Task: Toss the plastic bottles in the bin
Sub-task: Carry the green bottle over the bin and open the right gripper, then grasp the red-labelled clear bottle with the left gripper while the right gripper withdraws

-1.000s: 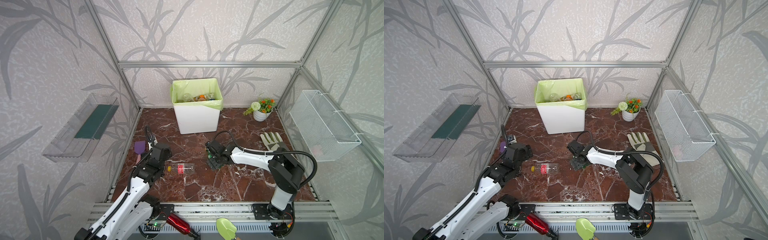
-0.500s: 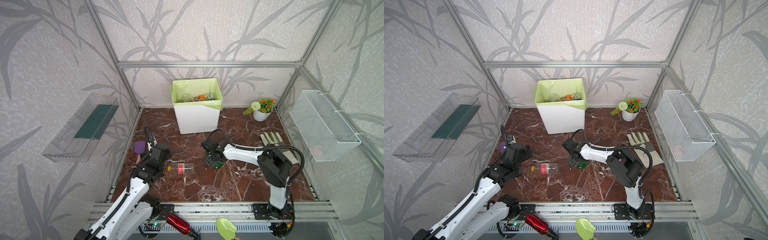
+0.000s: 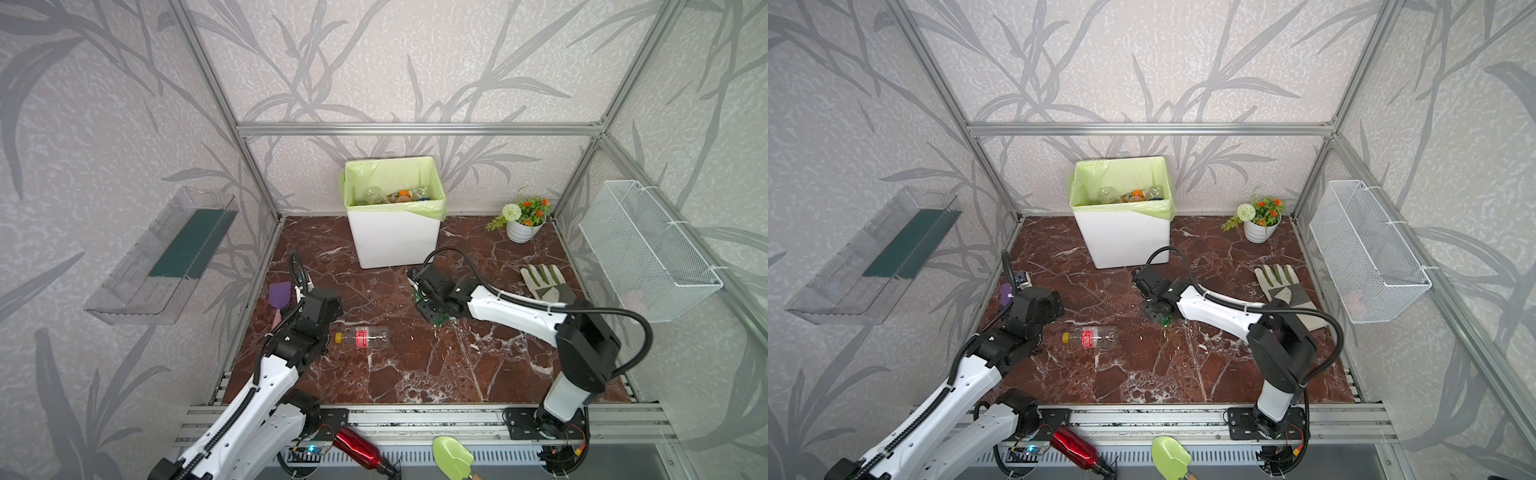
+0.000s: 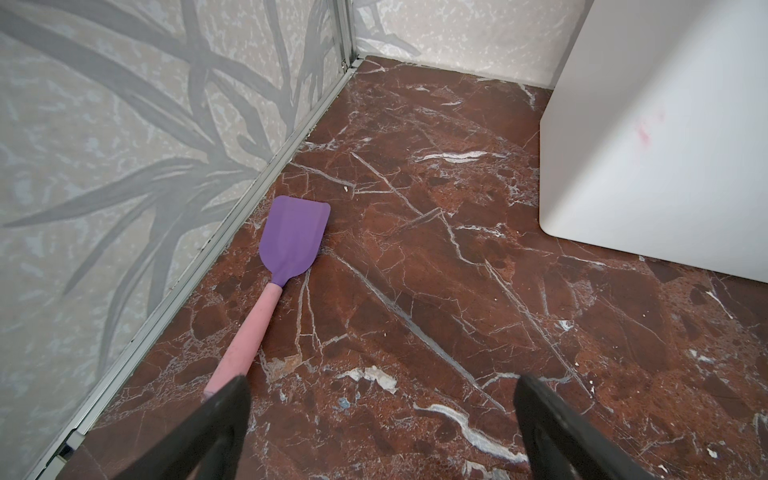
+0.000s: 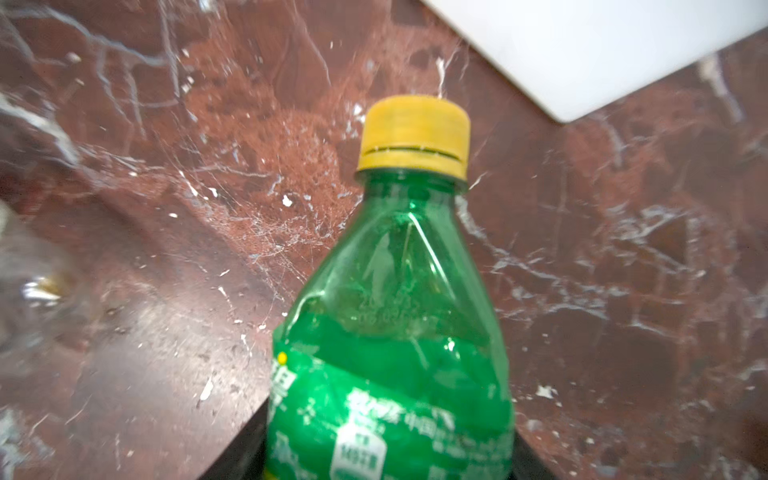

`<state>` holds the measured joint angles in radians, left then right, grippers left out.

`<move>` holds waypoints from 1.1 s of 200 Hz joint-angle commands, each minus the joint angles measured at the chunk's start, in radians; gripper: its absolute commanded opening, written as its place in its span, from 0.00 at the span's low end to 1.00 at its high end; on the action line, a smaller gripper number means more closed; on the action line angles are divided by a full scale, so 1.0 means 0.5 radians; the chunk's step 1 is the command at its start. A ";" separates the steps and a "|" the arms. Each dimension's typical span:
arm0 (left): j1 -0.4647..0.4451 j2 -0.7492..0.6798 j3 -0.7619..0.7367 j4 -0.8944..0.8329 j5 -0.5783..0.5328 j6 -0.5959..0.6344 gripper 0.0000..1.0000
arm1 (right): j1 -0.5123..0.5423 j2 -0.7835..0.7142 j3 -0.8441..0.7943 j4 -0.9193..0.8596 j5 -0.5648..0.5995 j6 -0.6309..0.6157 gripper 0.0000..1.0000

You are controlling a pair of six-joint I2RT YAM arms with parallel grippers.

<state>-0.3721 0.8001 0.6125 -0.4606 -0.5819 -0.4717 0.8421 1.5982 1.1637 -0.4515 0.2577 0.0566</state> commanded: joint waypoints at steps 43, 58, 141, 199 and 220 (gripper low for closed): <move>-0.005 0.016 -0.004 0.066 -0.028 -0.013 0.99 | -0.067 -1.107 -0.091 0.471 0.295 -0.442 0.59; -0.007 0.039 0.008 0.080 -0.022 -0.011 0.99 | -0.067 -1.234 -0.073 0.589 0.261 -0.485 0.58; -0.029 0.267 0.217 -0.082 0.020 -0.049 0.99 | -0.402 0.430 1.837 0.115 -0.666 -0.343 0.82; -0.032 0.101 0.137 -0.067 0.013 -0.053 0.99 | -0.411 0.264 1.672 0.391 -0.444 -0.335 0.99; -0.035 0.107 0.134 -0.096 0.012 -0.069 0.99 | -0.411 -0.014 1.385 0.590 -0.413 -0.347 0.99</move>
<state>-0.3843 0.8585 0.6964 -0.4728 -0.5568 -0.4755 0.6384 1.7973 1.9316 -0.2897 0.0124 -0.1204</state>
